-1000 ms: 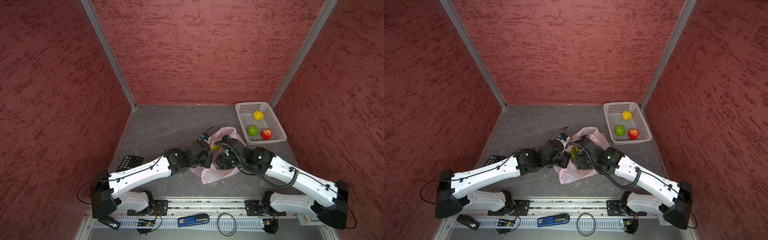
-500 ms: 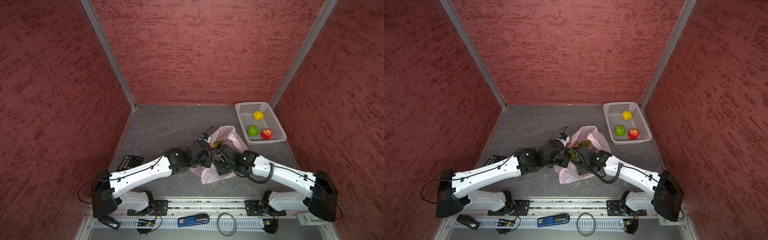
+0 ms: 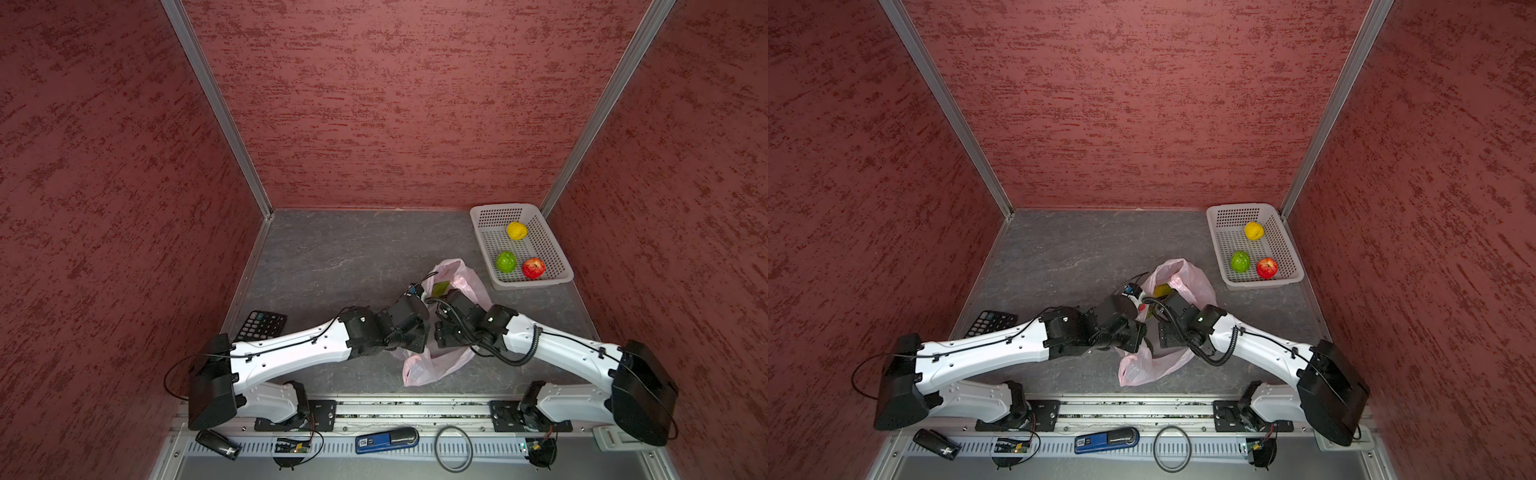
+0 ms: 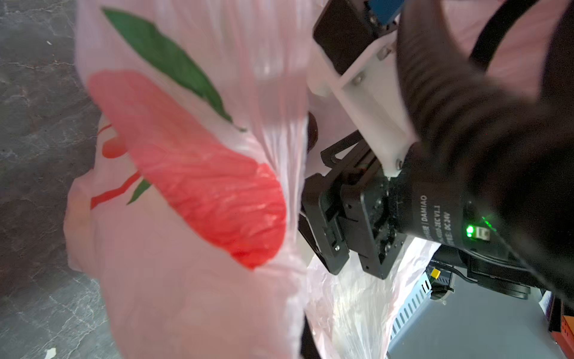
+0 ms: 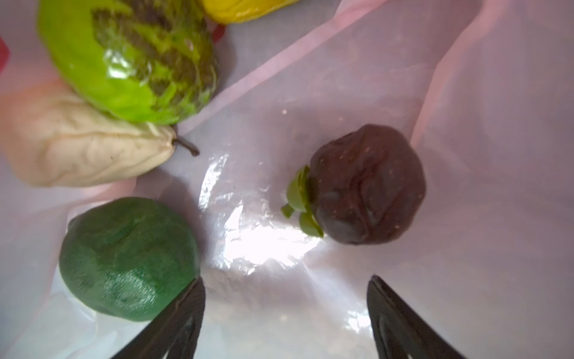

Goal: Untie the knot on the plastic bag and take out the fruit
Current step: 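Lower the right gripper and close it on the dark purple mangosteen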

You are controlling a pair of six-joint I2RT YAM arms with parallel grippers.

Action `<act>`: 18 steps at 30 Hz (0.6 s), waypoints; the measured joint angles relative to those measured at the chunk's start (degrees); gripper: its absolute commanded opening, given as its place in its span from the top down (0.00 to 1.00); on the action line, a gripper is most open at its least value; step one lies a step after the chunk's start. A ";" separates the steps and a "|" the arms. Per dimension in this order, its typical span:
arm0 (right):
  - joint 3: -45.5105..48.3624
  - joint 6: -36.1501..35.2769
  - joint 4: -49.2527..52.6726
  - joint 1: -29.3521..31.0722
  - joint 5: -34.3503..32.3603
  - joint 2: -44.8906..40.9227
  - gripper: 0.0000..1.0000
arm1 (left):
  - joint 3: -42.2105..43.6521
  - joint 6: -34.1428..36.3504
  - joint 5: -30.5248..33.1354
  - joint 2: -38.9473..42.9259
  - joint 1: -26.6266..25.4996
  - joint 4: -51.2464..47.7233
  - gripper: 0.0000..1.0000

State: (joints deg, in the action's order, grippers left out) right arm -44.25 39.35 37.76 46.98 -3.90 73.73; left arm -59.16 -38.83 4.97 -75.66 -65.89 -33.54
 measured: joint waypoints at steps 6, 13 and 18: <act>-1.42 3.32 -1.03 -4.42 -0.94 3.04 0.14 | -0.35 0.09 -0.07 -1.53 -0.04 0.35 1.00; -1.92 4.46 -3.58 -6.91 -1.07 7.89 0.13 | -0.55 0.24 -0.42 -3.98 -0.09 1.51 1.00; -1.64 4.39 -6.29 -7.78 -1.05 10.80 0.14 | -0.74 0.28 -0.42 -3.96 -0.09 1.75 1.00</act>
State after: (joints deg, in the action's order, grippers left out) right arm -45.89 43.75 31.46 39.20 -4.95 84.53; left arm -59.90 -38.54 4.56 -79.61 -65.98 -31.79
